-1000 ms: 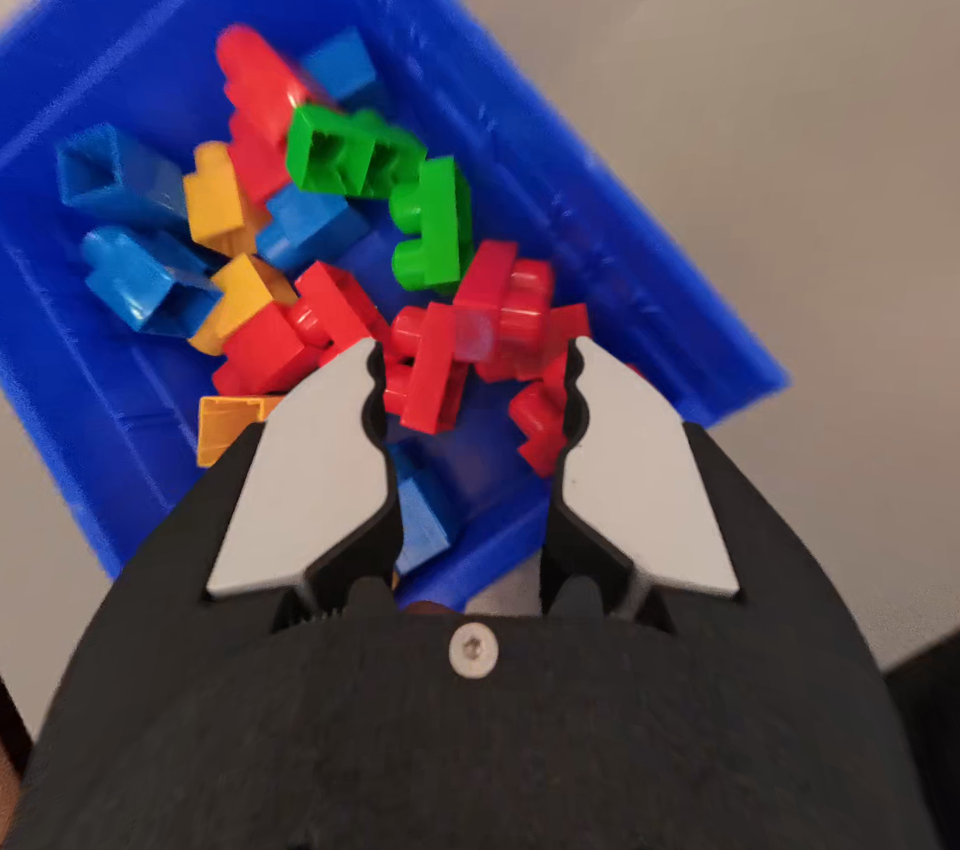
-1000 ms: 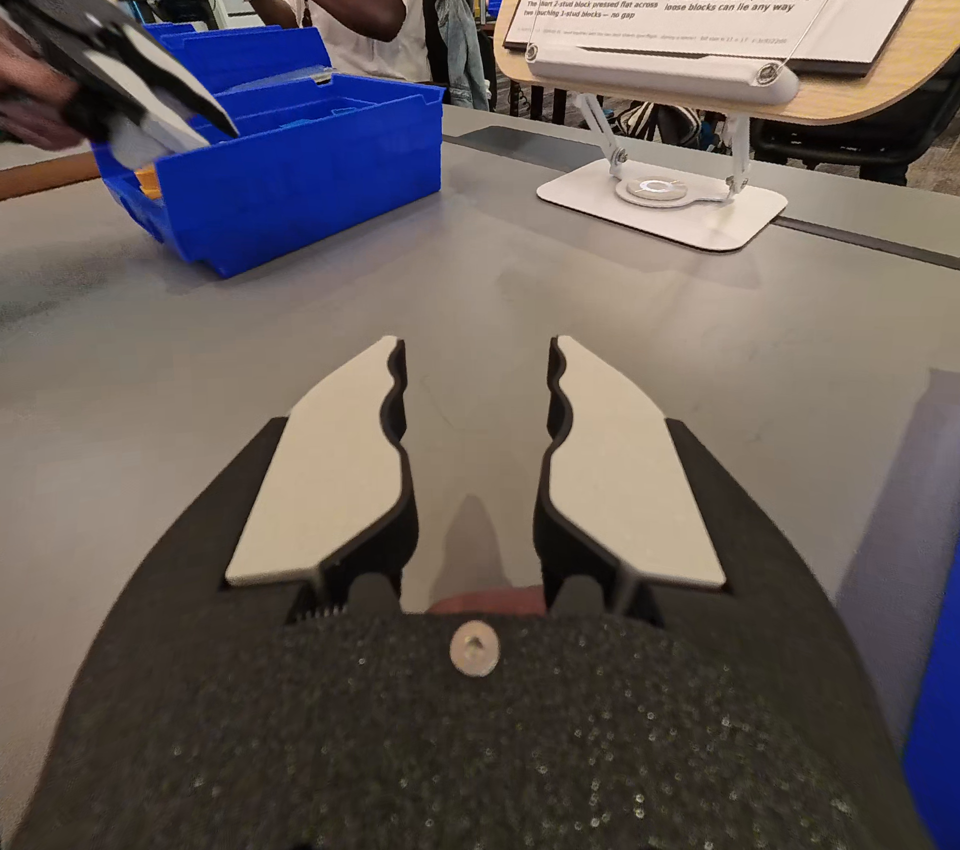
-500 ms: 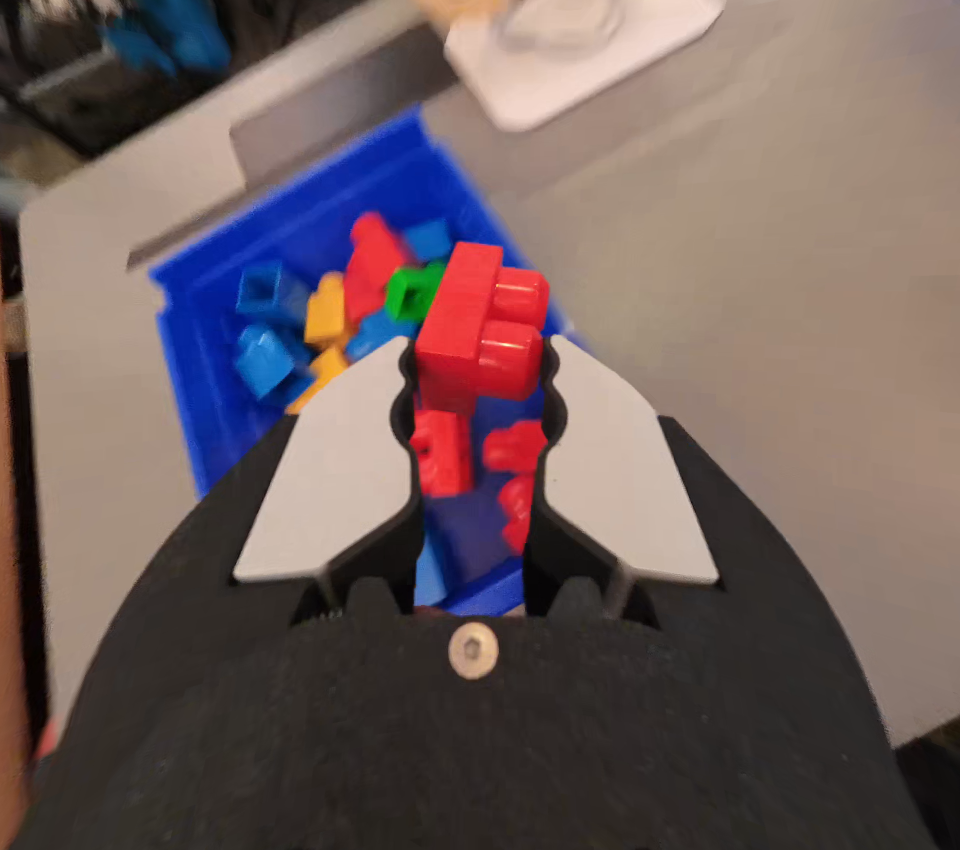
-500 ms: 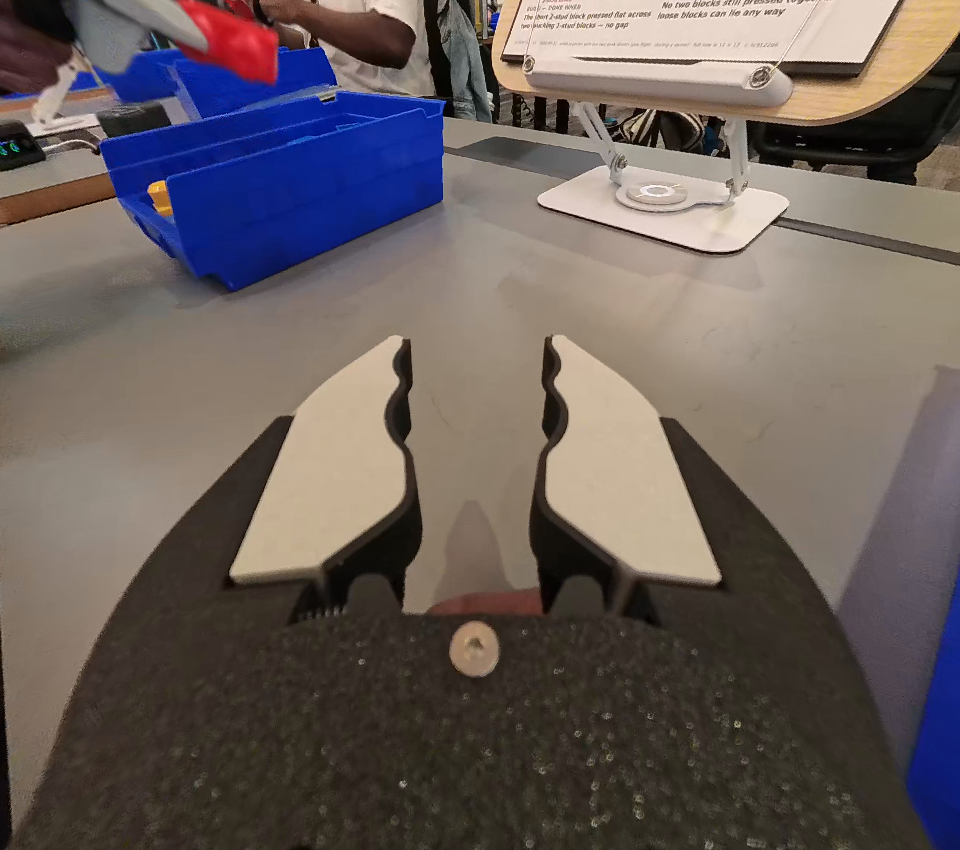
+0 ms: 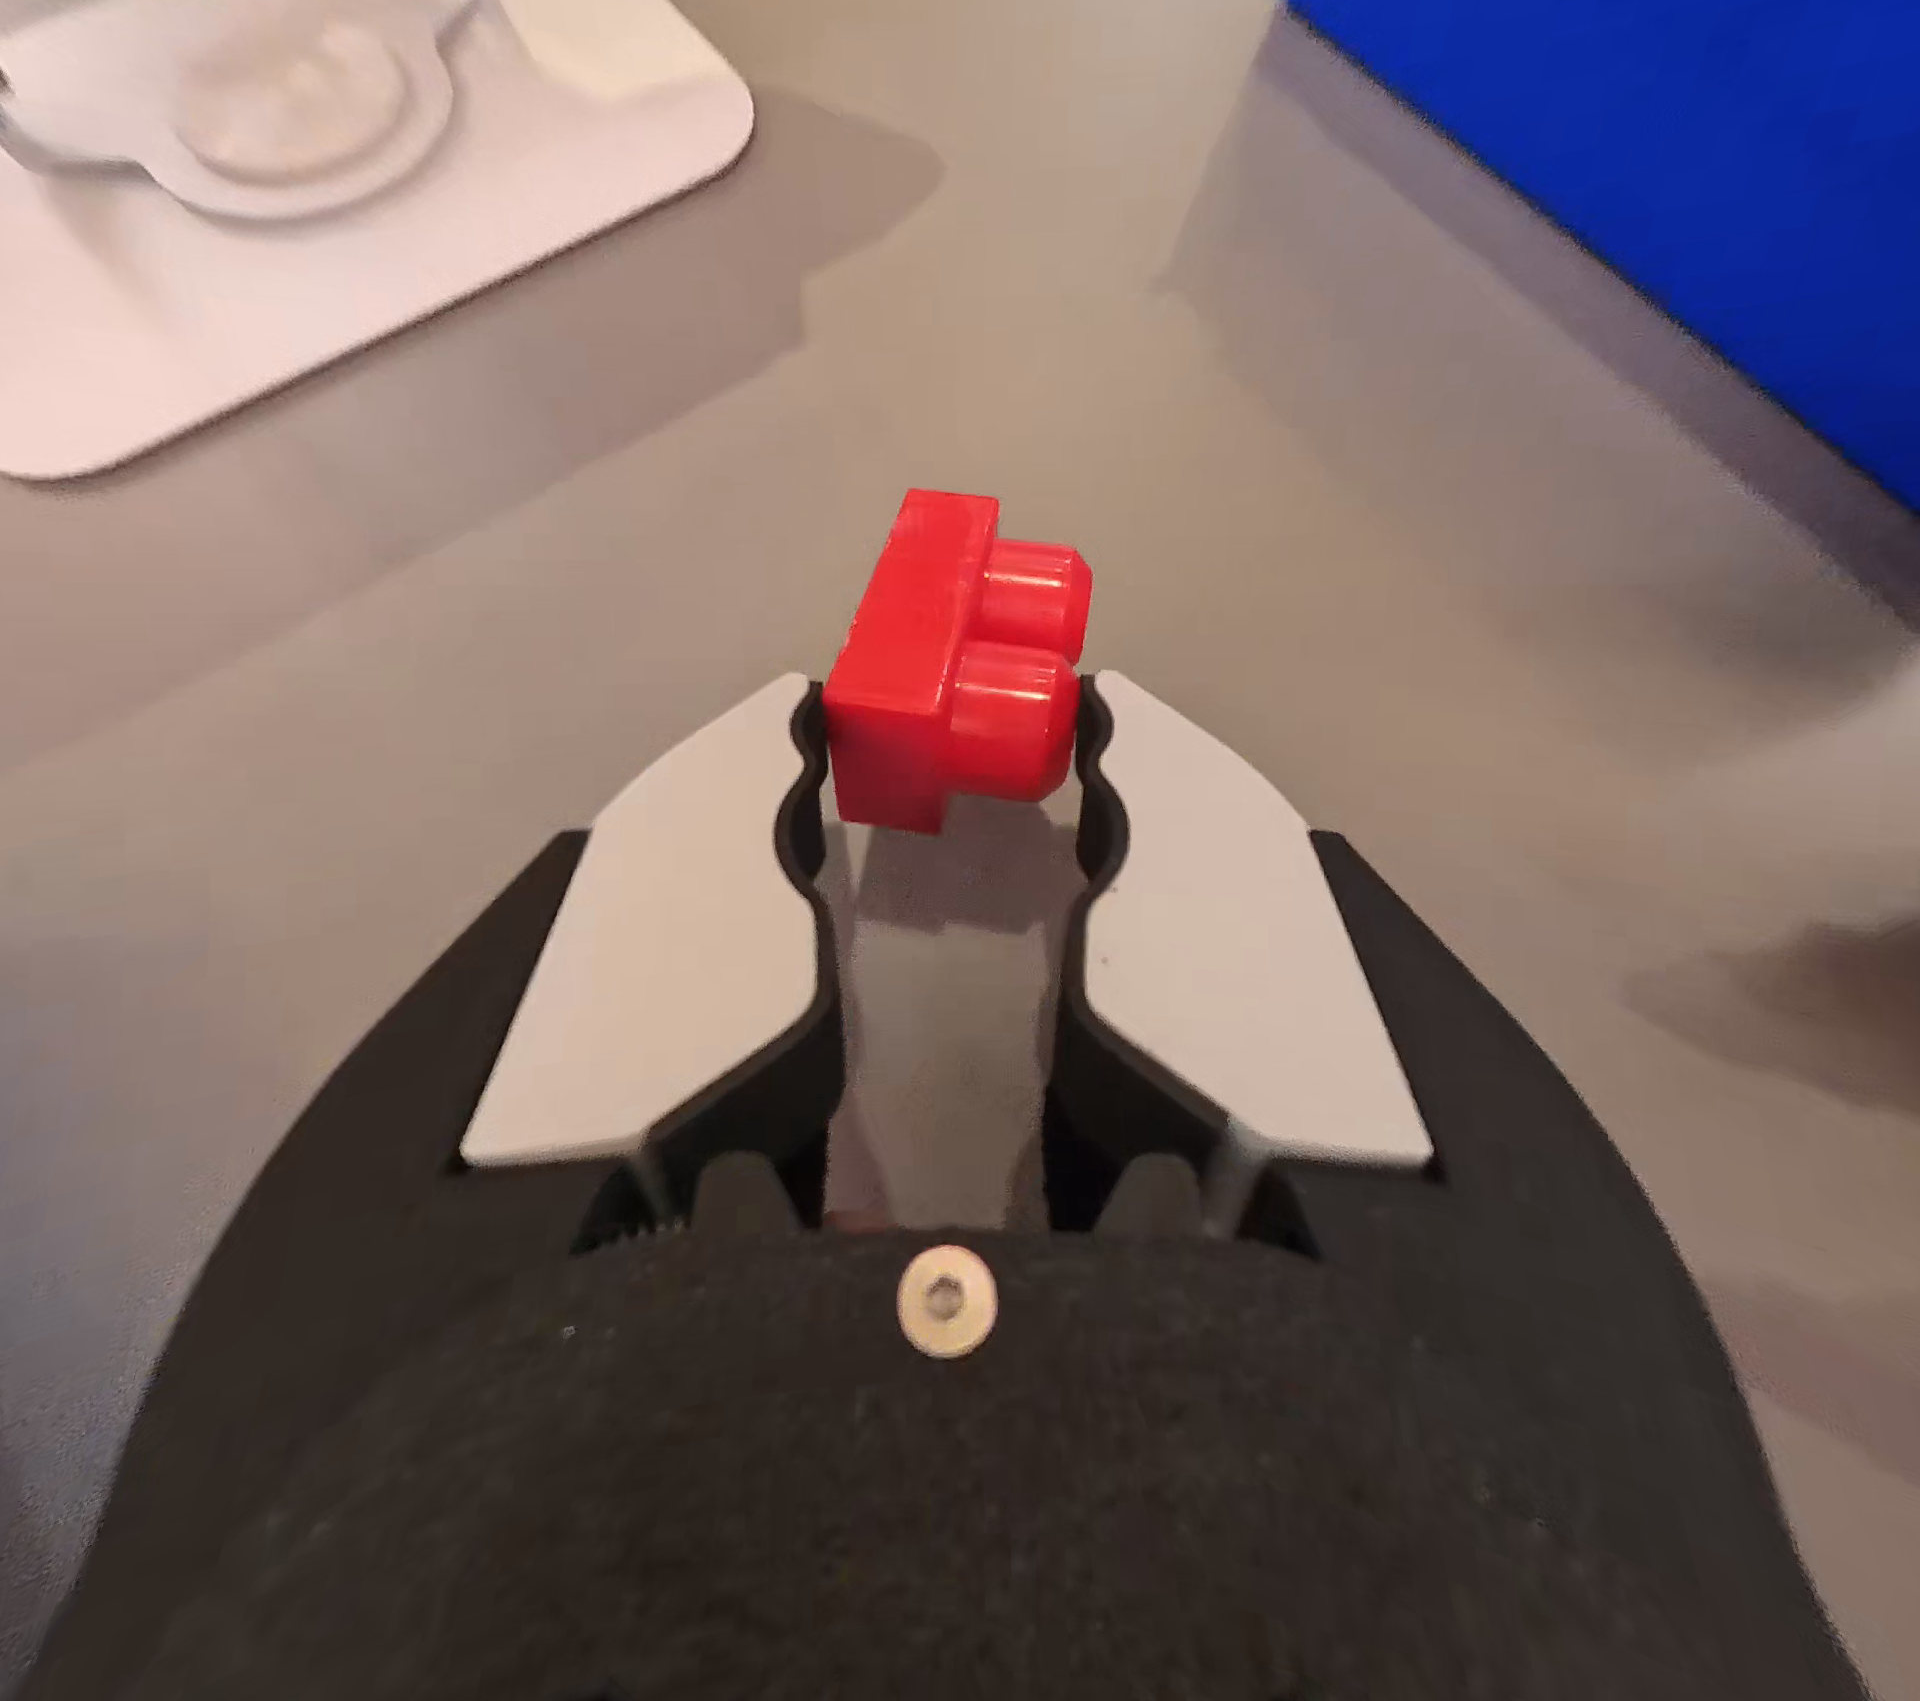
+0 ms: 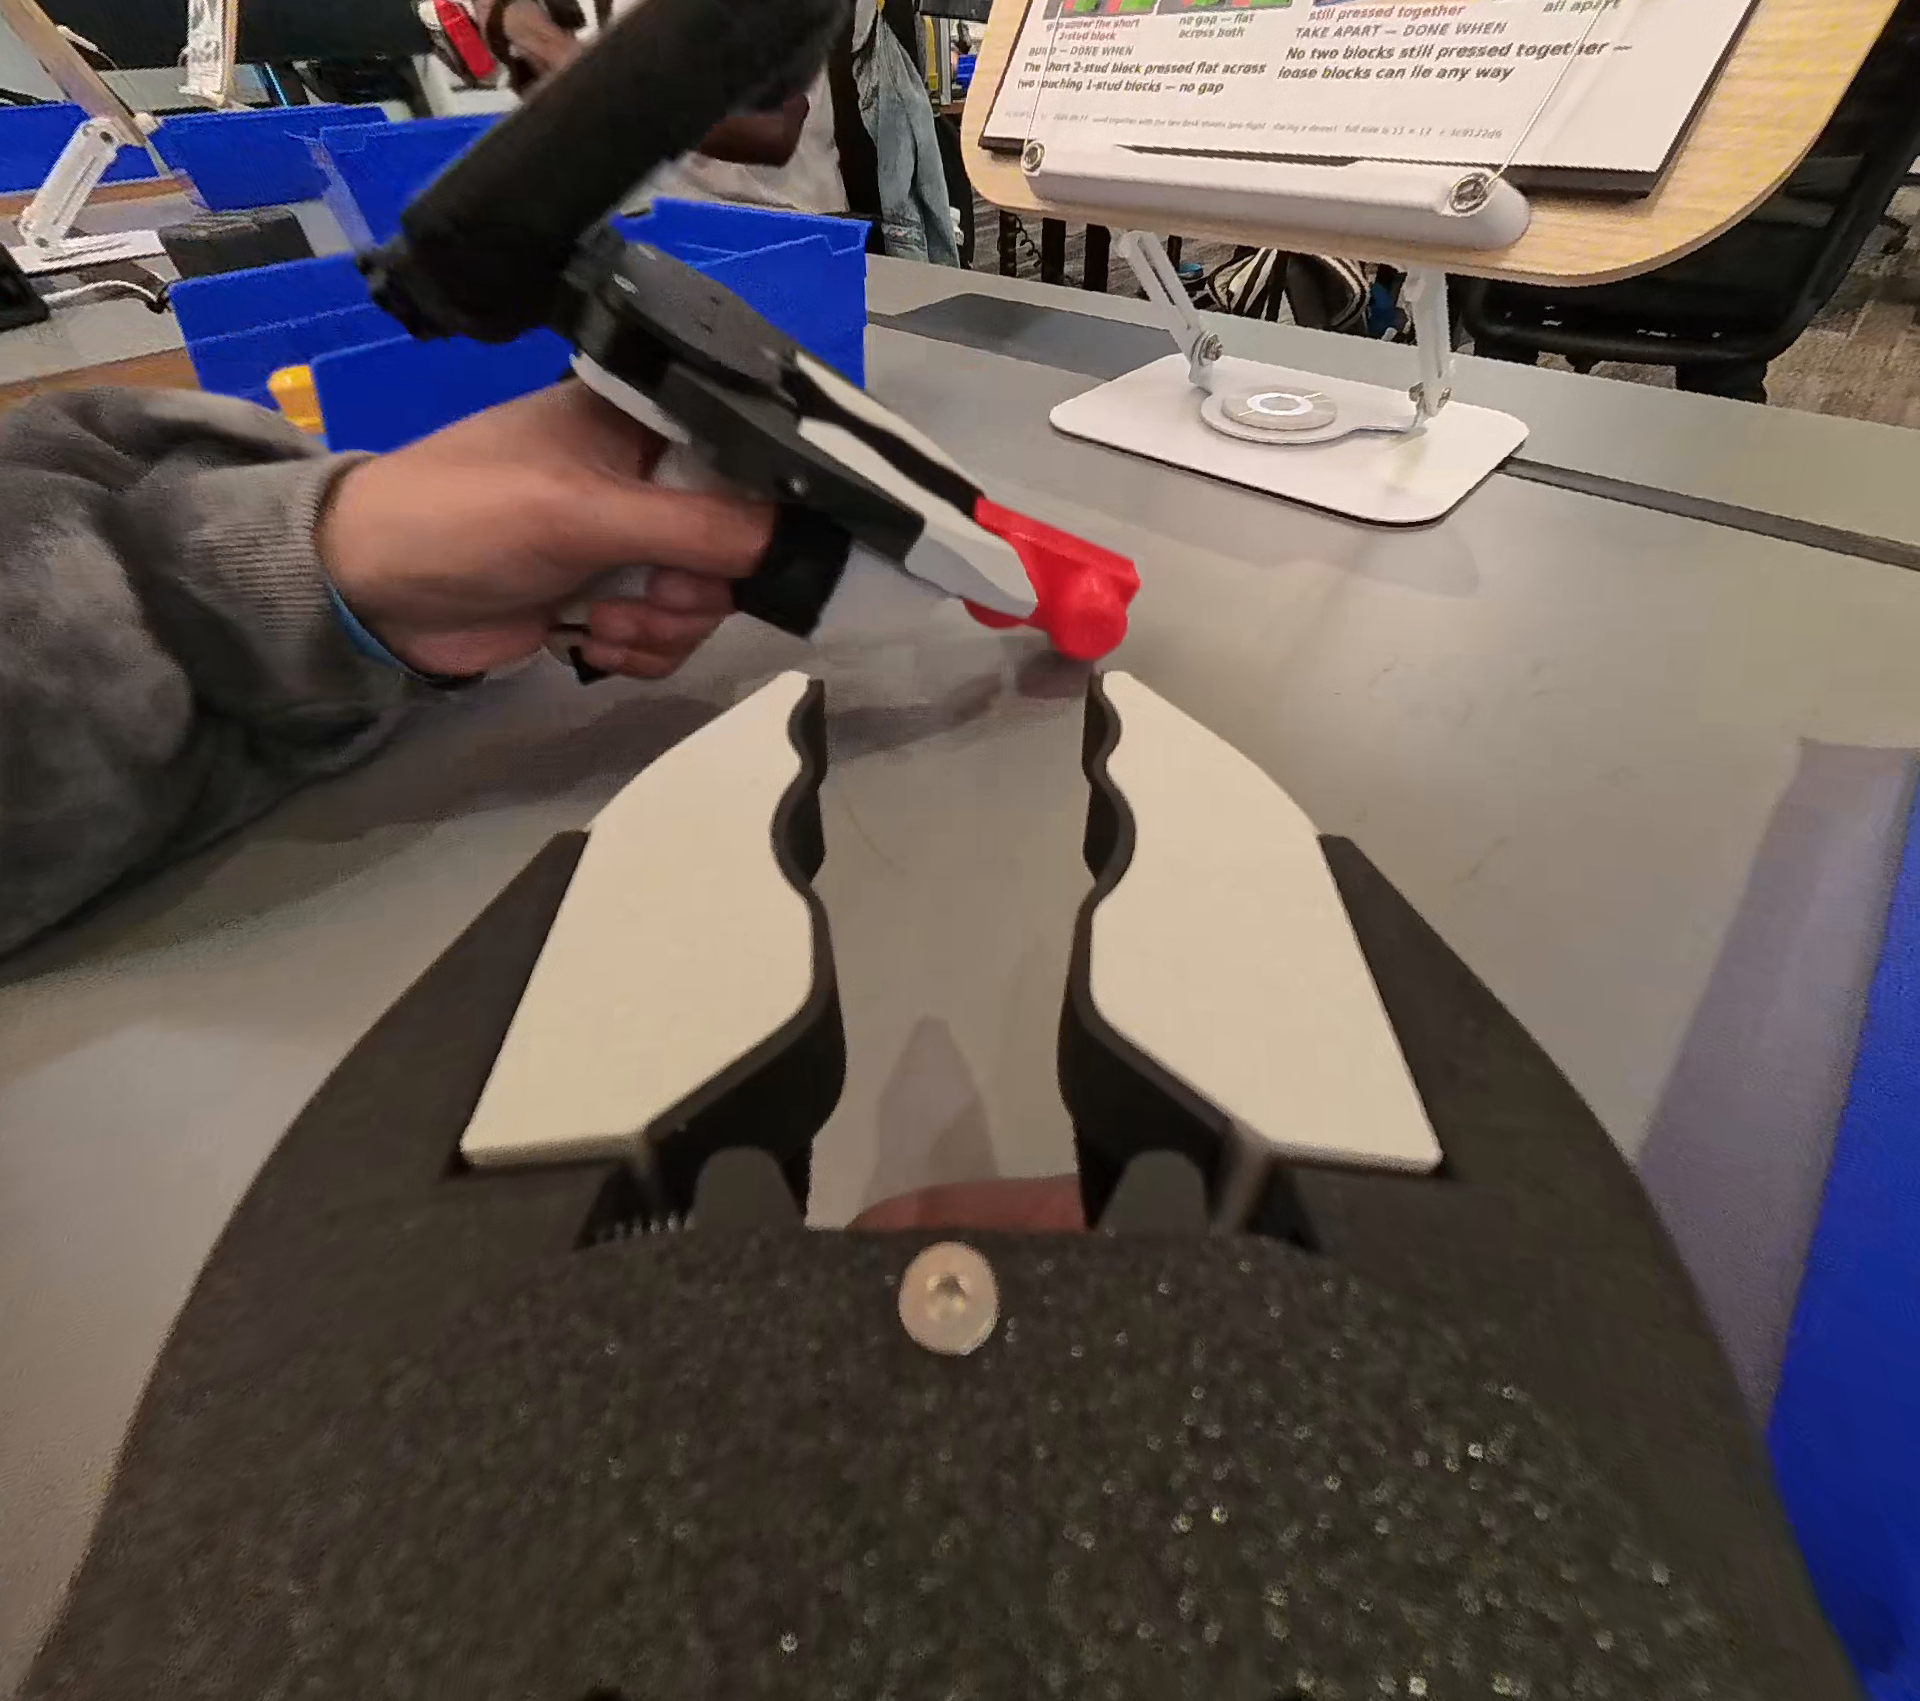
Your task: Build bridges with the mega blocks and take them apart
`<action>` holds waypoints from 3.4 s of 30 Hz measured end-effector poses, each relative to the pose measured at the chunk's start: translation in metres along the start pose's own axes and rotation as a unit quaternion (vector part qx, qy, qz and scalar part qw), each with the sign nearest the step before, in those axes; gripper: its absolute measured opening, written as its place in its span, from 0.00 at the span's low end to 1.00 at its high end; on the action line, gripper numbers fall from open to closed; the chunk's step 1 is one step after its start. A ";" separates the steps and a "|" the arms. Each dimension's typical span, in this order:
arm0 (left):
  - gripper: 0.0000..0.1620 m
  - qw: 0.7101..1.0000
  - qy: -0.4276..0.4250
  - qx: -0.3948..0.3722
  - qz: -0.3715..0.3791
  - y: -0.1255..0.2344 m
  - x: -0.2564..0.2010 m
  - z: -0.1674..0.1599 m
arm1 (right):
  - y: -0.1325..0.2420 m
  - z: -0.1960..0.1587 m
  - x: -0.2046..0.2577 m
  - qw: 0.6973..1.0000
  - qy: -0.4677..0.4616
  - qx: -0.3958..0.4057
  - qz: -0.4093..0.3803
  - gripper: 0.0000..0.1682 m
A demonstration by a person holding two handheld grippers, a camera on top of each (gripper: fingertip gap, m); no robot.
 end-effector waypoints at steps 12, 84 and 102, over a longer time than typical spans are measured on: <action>0.39 0.996 0.041 0.003 -0.074 0.039 -0.022 -0.017 | 0.003 0.000 -0.001 1.000 -0.009 -0.002 -0.004 0.28; 0.40 0.978 -0.056 0.066 0.188 0.313 0.126 0.006 | -0.003 -0.003 -0.003 0.999 -0.030 0.016 0.013 0.25; 0.36 0.975 -0.044 0.165 0.141 0.257 0.180 -0.036 | -0.003 -0.004 -0.002 0.999 -0.038 0.021 0.018 0.24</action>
Point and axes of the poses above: each gripper's, where its closed fingertips meet, y back along the fingers, z out of its top, x = y × z across the jaws, the point moved 8 cm from there along y, back along the fingers, and after that the axes turned 15 degrees about -x, right-handed, at the moved point
